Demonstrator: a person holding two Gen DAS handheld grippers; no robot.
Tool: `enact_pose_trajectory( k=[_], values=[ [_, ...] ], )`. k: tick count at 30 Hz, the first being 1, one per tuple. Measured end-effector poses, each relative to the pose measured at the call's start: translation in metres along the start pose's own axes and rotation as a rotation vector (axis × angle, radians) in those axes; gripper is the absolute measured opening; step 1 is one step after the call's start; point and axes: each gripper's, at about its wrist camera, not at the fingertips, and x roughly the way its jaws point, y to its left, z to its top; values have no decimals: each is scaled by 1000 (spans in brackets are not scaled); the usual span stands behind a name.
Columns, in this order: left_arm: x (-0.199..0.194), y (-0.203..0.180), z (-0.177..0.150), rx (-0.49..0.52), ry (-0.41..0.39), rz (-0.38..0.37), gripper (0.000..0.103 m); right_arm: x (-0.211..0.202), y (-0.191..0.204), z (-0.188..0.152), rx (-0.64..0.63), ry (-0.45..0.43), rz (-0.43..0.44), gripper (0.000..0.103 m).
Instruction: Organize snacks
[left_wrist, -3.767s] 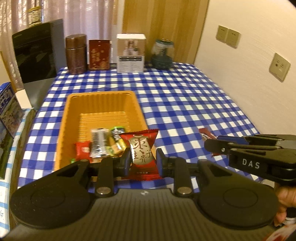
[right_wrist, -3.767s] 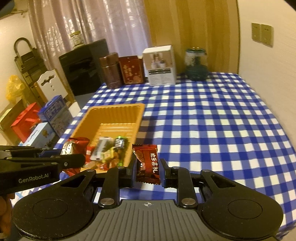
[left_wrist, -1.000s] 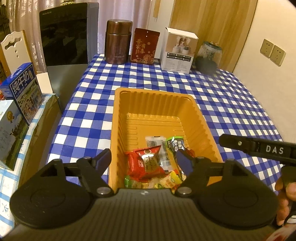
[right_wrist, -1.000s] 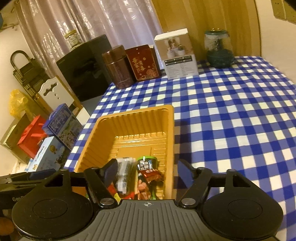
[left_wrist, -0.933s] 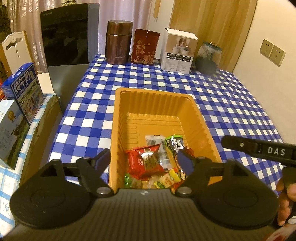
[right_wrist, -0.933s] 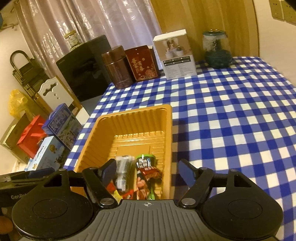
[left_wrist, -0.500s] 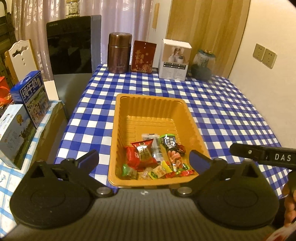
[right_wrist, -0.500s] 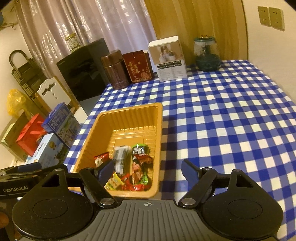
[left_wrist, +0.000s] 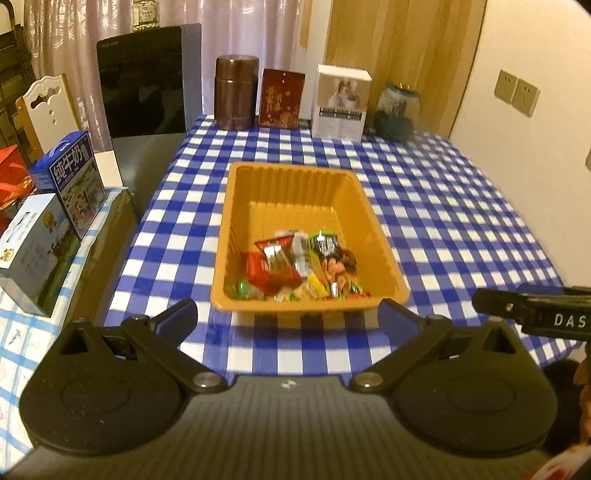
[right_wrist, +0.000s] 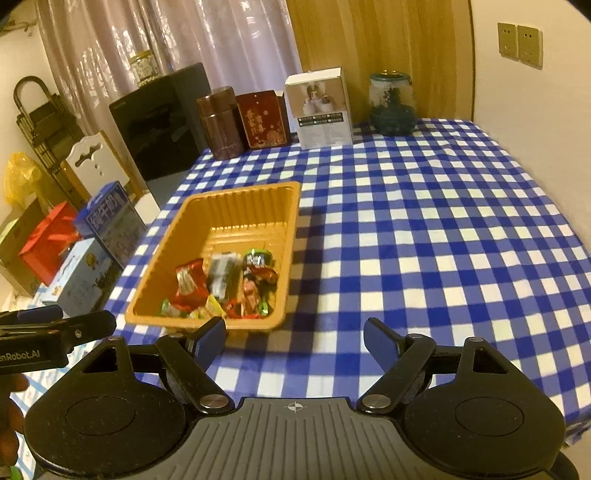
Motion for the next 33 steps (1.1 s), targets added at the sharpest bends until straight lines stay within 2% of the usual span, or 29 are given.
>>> enact_pose_trajectory(
  k=[14, 33],
  values=[
    [-17, -16, -12, -8, 31, 14, 103, -25, -2, -11, -2, -4, -17, 82],
    [-21, -20, -17, 22, 25, 22, 103, -26, 3, -19, -34, 2, -18, 82]
  ],
)
